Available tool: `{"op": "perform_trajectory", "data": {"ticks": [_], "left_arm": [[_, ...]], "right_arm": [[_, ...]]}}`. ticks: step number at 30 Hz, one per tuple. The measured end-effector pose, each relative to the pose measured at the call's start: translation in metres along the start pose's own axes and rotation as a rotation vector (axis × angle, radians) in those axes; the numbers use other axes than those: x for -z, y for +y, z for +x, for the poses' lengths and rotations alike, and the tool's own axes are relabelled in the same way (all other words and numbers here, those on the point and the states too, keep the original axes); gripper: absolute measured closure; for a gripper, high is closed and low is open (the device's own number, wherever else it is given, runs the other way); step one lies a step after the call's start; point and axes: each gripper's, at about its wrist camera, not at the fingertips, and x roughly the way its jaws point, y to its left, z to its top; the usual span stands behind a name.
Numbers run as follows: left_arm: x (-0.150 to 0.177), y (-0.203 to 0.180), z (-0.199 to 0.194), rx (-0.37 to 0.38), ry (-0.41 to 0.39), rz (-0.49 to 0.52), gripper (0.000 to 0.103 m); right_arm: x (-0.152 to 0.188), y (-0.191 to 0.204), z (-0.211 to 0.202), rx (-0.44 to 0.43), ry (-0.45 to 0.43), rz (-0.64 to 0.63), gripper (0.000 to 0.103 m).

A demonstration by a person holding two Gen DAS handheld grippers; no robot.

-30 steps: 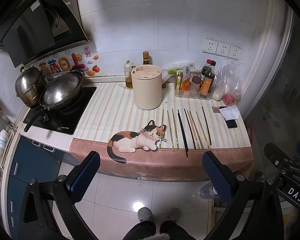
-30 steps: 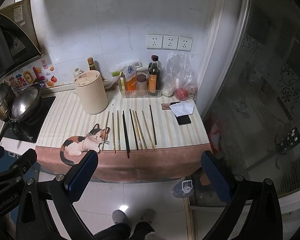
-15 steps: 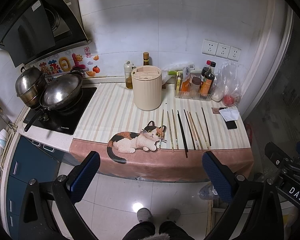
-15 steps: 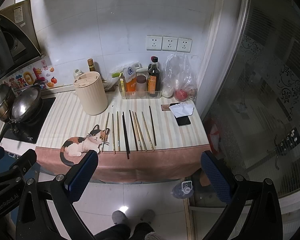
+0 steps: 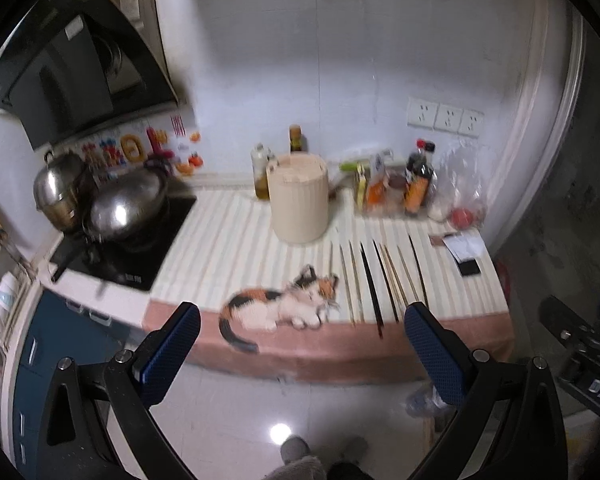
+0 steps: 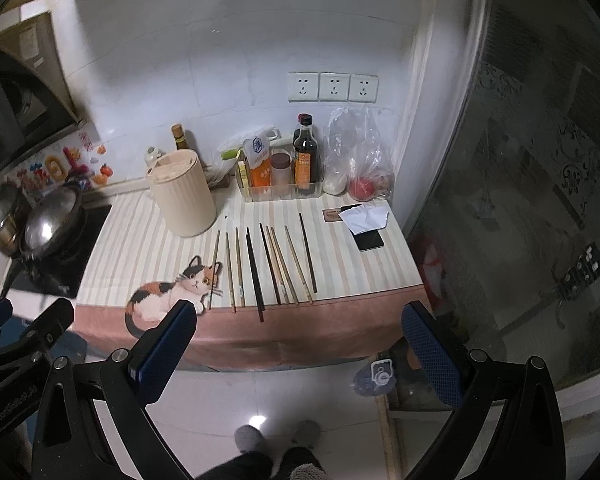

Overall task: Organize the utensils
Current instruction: 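Close the left tool on a light wooden chopstick while the right tool grasps a dark brown chopstick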

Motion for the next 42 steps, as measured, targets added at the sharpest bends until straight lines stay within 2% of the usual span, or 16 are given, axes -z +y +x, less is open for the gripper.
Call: {"op": "perform_trajectory", "data": {"ticks": [5,9,12,14,19,21,26,28,32,34,36,39,41,42], "left_arm": [[-0.014,0.016,0.039,-0.021,-0.091,0.013,0.000],[-0.016,0.025,0.092,-0.041,-0.075,0.050,0.000],[-0.017,0.031,0.135,-0.056,-0.013,0.049,0.000],[-0.018,0.034,0.174,-0.048,0.066,0.035,0.000],[-0.004,0.028,0.265,-0.032,0.249,0.016,0.001],[0.002,0.016,0.306,-0.016,0.324,0.013,0.004],[0.014,-0.013,0.392,0.011,0.496,0.004,0.047],[0.018,-0.023,0.425,0.014,0.556,0.005,0.058],[0.024,-0.037,0.467,0.004,0.613,0.031,0.059],[0.026,-0.041,0.481,-0.004,0.637,0.039,0.059],[0.027,-0.043,0.491,-0.002,0.652,0.042,0.064],[0.024,-0.046,0.494,0.003,0.638,0.055,0.077],[0.022,-0.047,0.495,0.011,0.639,0.056,0.098],[0.022,-0.047,0.495,0.015,0.642,0.049,0.098]], "right_arm": [[-0.003,0.002,0.014,0.007,-0.103,0.069,0.000],[-0.002,0.010,0.057,0.052,-0.098,0.074,0.000],[-0.007,0.010,0.096,0.052,-0.061,0.087,0.000],[-0.010,0.009,0.124,0.043,-0.024,0.092,0.001],[-0.022,0.000,0.219,0.035,0.107,0.087,0.021],[-0.028,-0.008,0.270,0.008,0.191,0.089,0.031],[-0.037,-0.026,0.378,-0.046,0.361,0.081,0.051],[-0.039,-0.031,0.409,-0.058,0.416,0.075,0.056],[-0.043,-0.036,0.484,-0.064,0.530,0.054,0.057],[-0.044,-0.036,0.505,-0.062,0.567,0.046,0.057],[-0.046,-0.035,0.528,-0.061,0.594,0.033,0.057],[-0.050,-0.030,0.555,-0.055,0.622,0.009,0.057],[-0.054,-0.023,0.573,-0.062,0.639,-0.012,0.057],[-0.055,-0.021,0.578,-0.057,0.644,-0.020,0.057]]}}
